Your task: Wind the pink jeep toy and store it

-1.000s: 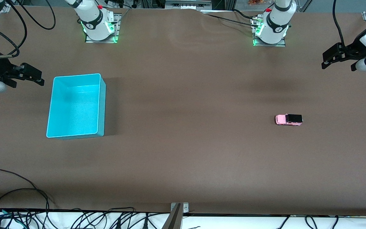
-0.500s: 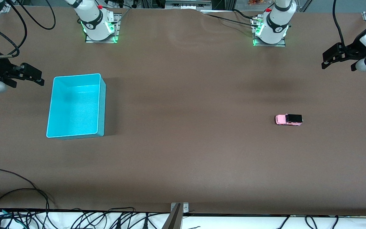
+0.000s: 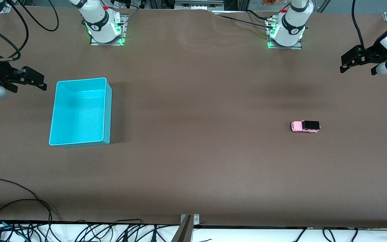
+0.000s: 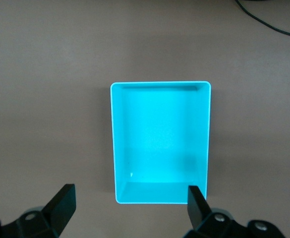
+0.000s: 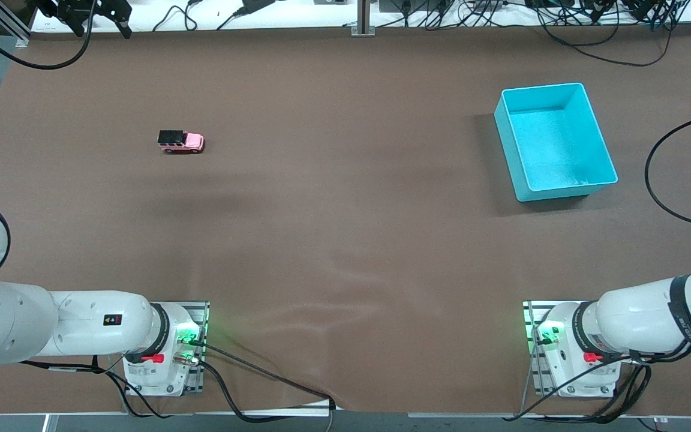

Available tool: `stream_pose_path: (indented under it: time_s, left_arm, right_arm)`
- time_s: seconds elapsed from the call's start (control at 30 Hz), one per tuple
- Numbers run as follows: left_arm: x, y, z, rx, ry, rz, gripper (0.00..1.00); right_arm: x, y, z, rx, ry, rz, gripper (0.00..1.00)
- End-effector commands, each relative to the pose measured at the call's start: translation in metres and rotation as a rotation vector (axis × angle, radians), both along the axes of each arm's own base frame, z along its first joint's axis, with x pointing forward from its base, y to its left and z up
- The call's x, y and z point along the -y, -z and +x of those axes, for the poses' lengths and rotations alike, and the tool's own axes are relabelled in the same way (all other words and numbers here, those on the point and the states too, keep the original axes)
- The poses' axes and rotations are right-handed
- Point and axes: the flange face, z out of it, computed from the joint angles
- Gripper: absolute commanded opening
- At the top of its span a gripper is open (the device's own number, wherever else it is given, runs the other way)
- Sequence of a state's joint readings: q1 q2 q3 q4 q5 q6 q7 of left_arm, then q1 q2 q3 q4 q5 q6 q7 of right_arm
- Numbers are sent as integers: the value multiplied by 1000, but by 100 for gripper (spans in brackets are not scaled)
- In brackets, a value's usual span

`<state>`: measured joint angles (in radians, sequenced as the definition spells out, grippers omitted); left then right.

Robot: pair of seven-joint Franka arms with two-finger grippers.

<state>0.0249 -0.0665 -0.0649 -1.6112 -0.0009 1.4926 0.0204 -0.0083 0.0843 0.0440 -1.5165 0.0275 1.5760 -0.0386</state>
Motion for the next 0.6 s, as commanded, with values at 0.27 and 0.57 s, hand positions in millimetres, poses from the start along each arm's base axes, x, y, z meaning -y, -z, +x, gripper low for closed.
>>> stream_pose_path:
  time_s: [0.27, 0.57]
  left_arm:
    - [6, -4, 2, 1, 32, -23, 100]
    - [9, 2, 6, -12, 37, -23, 100]
  right_arm:
    - [1, -8, 0, -5, 6, 11, 100]
    - [1, -8, 0, -5, 4, 11, 100]
